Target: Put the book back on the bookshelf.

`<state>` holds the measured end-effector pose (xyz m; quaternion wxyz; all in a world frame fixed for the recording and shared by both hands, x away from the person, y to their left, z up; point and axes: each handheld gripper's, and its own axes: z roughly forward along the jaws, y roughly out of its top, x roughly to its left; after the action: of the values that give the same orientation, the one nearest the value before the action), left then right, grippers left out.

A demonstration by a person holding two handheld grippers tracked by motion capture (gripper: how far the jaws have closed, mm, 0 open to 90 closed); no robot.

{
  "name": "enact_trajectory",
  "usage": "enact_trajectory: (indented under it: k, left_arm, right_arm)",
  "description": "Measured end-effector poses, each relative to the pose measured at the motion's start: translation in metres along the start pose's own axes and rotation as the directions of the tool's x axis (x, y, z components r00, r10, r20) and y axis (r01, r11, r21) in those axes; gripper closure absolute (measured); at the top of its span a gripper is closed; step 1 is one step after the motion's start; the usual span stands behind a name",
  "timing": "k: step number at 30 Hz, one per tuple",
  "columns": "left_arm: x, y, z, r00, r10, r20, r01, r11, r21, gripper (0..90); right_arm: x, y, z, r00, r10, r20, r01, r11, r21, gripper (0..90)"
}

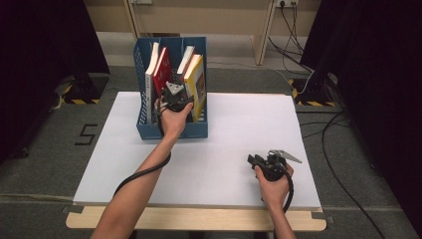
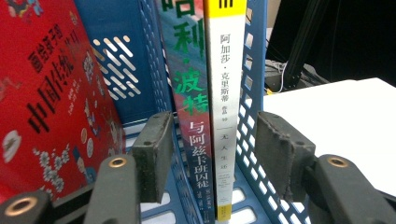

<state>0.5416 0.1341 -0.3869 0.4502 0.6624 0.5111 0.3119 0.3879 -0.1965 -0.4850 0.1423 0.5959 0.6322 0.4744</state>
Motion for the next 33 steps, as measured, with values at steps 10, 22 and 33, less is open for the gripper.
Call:
enact_trajectory:
  k: [10,22,33]
  left_arm:
    - [0.0,-0.003,-0.018,0.999,0.001,0.046,-0.002,0.9997,0.025,41.4]
    - [0.008,-0.016,-0.039,0.9962,-0.012,0.086,0.008,0.9991,0.042,39.7]
    - [0.014,-0.029,-0.062,0.9919,-0.009,0.127,0.004,0.9991,0.041,38.6]
  right_arm:
    - [0.001,0.0,0.001,1.0,0.002,0.0,-0.002,1.0,-0.002,65.8]
    - [0.003,0.0,0.001,1.0,-0.004,0.0,0.004,1.0,-0.001,65.8]
    - [0.003,0.0,0.0,1.0,0.002,0.005,-0.002,1.0,-0.002,65.7]
